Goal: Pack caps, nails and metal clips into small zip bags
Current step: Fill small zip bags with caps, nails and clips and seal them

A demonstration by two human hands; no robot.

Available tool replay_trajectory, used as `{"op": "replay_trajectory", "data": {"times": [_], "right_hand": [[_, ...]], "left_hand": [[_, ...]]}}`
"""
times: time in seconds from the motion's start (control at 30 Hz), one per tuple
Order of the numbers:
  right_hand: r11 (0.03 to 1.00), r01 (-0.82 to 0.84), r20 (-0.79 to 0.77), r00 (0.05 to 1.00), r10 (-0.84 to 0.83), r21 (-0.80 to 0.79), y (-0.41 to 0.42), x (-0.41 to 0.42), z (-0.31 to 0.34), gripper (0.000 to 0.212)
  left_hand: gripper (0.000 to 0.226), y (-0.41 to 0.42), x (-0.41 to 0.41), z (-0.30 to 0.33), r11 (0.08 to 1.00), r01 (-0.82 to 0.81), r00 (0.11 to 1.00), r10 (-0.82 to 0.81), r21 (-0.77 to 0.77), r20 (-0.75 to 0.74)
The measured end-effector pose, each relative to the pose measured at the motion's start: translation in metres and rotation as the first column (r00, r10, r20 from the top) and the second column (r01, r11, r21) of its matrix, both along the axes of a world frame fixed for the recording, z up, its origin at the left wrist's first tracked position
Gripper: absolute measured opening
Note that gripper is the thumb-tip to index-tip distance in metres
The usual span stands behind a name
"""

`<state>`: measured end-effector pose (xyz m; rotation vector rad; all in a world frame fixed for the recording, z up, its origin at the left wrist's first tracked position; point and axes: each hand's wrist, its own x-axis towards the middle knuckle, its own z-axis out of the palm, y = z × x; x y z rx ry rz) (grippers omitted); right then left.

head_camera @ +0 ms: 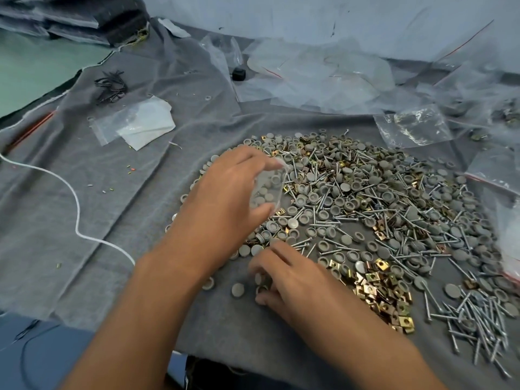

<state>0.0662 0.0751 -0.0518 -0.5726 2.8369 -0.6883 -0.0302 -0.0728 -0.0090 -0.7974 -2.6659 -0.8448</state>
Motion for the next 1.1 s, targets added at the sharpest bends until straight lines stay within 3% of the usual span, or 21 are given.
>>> {"op": "replay_trajectory", "data": {"times": [0.2,0.4,0.5,0.57,0.63,0.7,0.73,0.8,0.9,1.1], "right_hand": [[1.000,0.019,-0.018,1.000,-0.018,0.011,-0.003,0.004,-0.011,0.016],[1.000,-0.014,-0.040,0.999,0.014,-0.013,-0.006,0.007,-0.020,0.030],[0.975,0.033,-0.034,0.999,-0.041,-0.220,0.008,0.002,-0.005,0.028],[0.881,0.162,0.000,0.984,-0.181,-0.445,0.025,-0.002,0.017,0.021],[0.714,0.262,0.065,0.954,-0.292,-0.649,0.040,-0.007,0.040,0.008],[0.566,0.243,-0.015,0.911,-0.411,-0.788,0.047,-0.014,0.055,0.003],[0.537,0.206,-0.092,0.875,-0.476,-0.818,0.047,-0.019,0.058,0.004],[0.573,0.148,-0.259,0.782,-0.567,-0.806,0.040,-0.030,0.056,0.010],[0.721,0.151,-0.473,0.661,-0.582,-0.676,0.029,-0.040,0.042,0.009],[0.733,0.105,-0.553,0.589,-0.590,-0.672,0.032,-0.037,0.040,0.014]], "left_hand": [[0.056,-0.003,0.002,0.004,0.998,-0.021,1.000,0.020,0.059,0.019],[0.057,0.003,0.006,0.010,0.994,0.016,0.998,-0.009,0.106,-0.064],[0.059,0.008,0.006,0.007,0.996,0.054,0.998,-0.052,0.077,-0.025],[0.058,0.008,0.006,0.005,0.996,0.066,0.998,-0.065,0.067,-0.014],[0.058,0.009,0.006,0.005,0.996,0.065,0.998,-0.064,0.062,-0.012],[0.058,0.012,0.007,0.005,0.996,0.064,0.998,-0.063,0.065,-0.014],[0.058,0.015,0.007,0.004,0.996,0.064,0.998,-0.063,0.066,-0.012],[0.057,0.021,0.008,0.004,0.995,0.077,0.997,-0.076,0.063,-0.008],[0.054,0.032,0.012,0.005,0.991,0.103,0.994,-0.106,0.091,0.023],[0.055,0.038,0.014,0.009,0.989,0.083,0.994,-0.091,0.119,0.063]]}}
